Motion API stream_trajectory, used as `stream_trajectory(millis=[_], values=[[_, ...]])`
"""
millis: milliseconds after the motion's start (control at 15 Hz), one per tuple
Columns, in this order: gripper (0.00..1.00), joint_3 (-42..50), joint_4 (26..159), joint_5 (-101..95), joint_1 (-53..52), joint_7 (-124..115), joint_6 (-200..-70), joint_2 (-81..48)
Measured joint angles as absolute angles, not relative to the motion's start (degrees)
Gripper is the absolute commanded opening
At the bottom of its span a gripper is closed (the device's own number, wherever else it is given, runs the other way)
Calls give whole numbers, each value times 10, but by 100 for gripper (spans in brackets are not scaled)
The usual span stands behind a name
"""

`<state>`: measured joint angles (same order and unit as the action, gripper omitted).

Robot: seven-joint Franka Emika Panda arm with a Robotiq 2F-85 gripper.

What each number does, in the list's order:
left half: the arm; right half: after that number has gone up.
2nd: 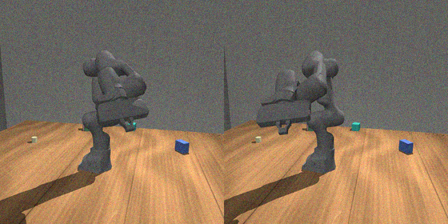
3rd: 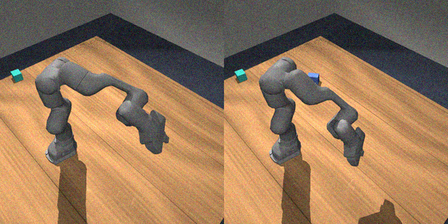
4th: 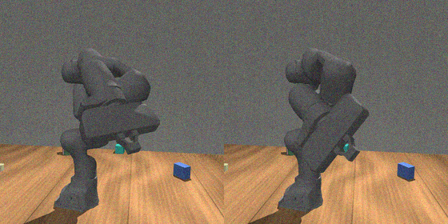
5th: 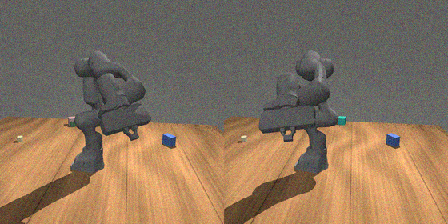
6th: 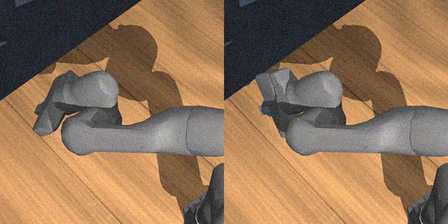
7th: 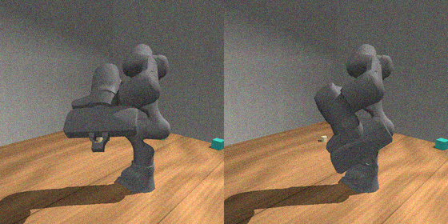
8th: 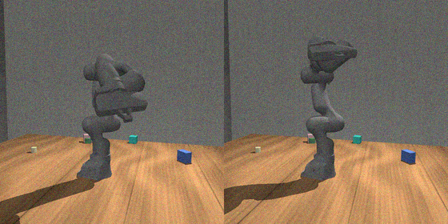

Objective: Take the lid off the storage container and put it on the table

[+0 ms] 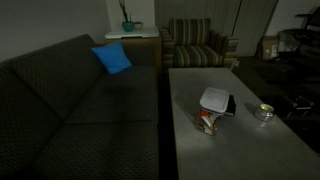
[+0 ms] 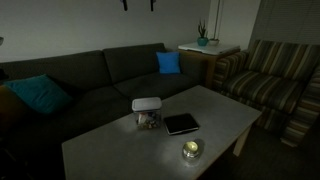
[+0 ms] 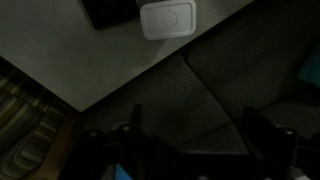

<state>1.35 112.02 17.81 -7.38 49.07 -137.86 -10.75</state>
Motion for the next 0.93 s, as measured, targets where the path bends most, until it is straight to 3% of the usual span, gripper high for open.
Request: stream_trajectory(millis=[933], values=[[100, -29, 1055, 102, -42, 457, -1382, -214]])
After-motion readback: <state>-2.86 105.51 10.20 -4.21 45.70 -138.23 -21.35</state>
